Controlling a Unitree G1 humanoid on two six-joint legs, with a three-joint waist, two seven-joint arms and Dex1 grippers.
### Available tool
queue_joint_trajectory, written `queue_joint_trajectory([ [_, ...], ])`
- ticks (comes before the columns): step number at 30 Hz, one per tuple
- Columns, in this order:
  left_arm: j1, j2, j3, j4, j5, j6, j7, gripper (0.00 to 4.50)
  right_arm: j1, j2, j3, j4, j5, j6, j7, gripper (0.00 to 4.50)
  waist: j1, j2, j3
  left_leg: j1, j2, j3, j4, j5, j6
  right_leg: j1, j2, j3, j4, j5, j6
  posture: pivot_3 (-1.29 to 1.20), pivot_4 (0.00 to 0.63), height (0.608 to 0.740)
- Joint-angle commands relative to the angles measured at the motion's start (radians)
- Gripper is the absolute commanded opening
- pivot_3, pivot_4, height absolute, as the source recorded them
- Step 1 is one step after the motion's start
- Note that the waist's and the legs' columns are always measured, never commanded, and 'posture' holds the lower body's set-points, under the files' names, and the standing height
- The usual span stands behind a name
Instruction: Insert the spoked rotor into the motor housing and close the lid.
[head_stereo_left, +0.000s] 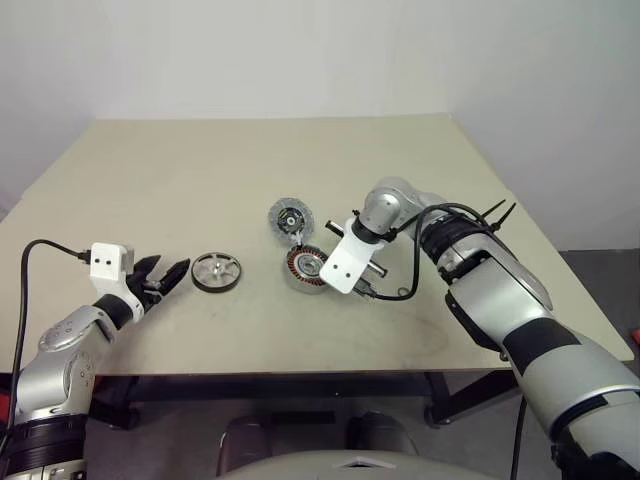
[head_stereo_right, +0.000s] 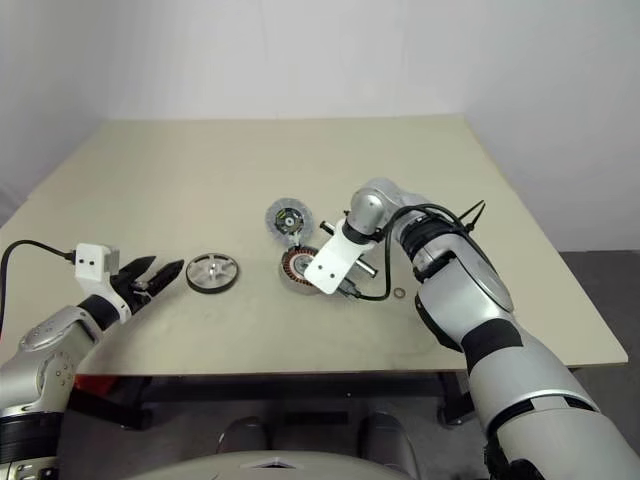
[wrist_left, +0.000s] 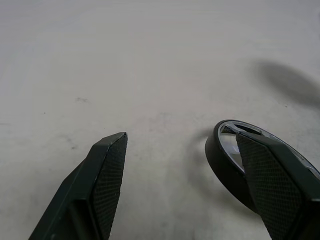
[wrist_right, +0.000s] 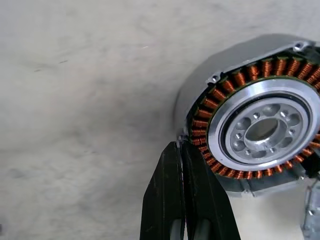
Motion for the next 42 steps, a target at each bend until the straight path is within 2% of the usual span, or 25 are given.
queue_joint_trajectory([
  [1,-0.018,0.01,0.013,-0.011,0.0,-0.02,-0.009,3.69,0.015,-0.022,0.001,-0.062,0.042,-0.01,0.062,0.03,0.0,0.0,0.0,0.0,0.0,0.0,0.0,0.0,0.0,0.0,0.0,0.0,0.0,0.0,0.0,0.0,0.0,0.74],
  [17,-0.019,-0.001,-0.002,-0.007,0.005,-0.022,-0.011,3.69,0.029,-0.06,-0.009,-0.177,0.112,0.017,0.111,0.03,0.0,-0.001,0.0,-0.001,0.0,0.0,0.0,0.0,0.0,0.0,0.0,0.0,0.0,0.0,0.0,0.0,0.0,0.74],
  [27,-0.026,0.003,-0.003,-0.002,0.009,-0.018,-0.015,3.69,0.052,-0.044,-0.001,-0.225,0.12,0.054,0.097,0.03,-0.002,-0.001,0.0,0.0,0.0,0.0,0.0,0.0,0.0,0.0,0.0,0.0,0.0,0.0,0.0,0.0,0.0,0.74],
  [28,-0.024,0.003,-0.003,-0.004,0.009,-0.018,-0.014,3.69,0.052,-0.045,0.001,-0.224,0.119,0.053,0.096,0.47,-0.002,-0.001,0.0,0.0,0.0,0.0,0.0,0.0,0.0,0.0,0.0,0.0,0.0,0.0,0.0,0.0,0.0,0.74],
  [30,-0.021,0.002,-0.001,-0.005,0.009,-0.018,-0.014,3.69,0.055,-0.047,0.001,-0.224,0.118,0.049,0.088,0.97,-0.002,-0.001,0.0,0.0,0.0,0.0,0.0,0.0,0.0,0.0,0.0,0.0,0.0,0.0,0.0,0.0,0.0,0.74],
  [34,-0.015,0.0,0.001,-0.01,0.007,-0.016,-0.012,3.69,0.065,-0.044,-0.015,-0.256,0.173,0.087,0.126,2.33,-0.002,-0.001,0.0,0.0,0.0,0.0,0.0,0.0,0.0,0.0,0.0,0.0,0.0,0.0,0.0,0.0,0.0,0.74],
  [39,-0.013,-0.004,-0.004,-0.01,0.004,-0.013,-0.015,3.69,0.068,-0.046,-0.045,-0.335,0.291,0.189,0.205,2.33,-0.002,-0.001,0.0,0.0,0.0,0.0,0.0,0.0,0.0,0.0,0.0,0.0,0.0,0.0,0.0,0.0,0.0,0.74],
  [42,-0.009,-0.008,-0.009,-0.018,0.002,-0.01,-0.017,3.69,0.075,-0.049,-0.081,-0.412,0.381,0.317,0.218,2.33,-0.001,-0.001,0.0,0.0,0.0,0.0,0.0,0.0,0.0,0.0,0.0,0.0,0.0,0.0,0.0,0.0,0.0,0.74],
])
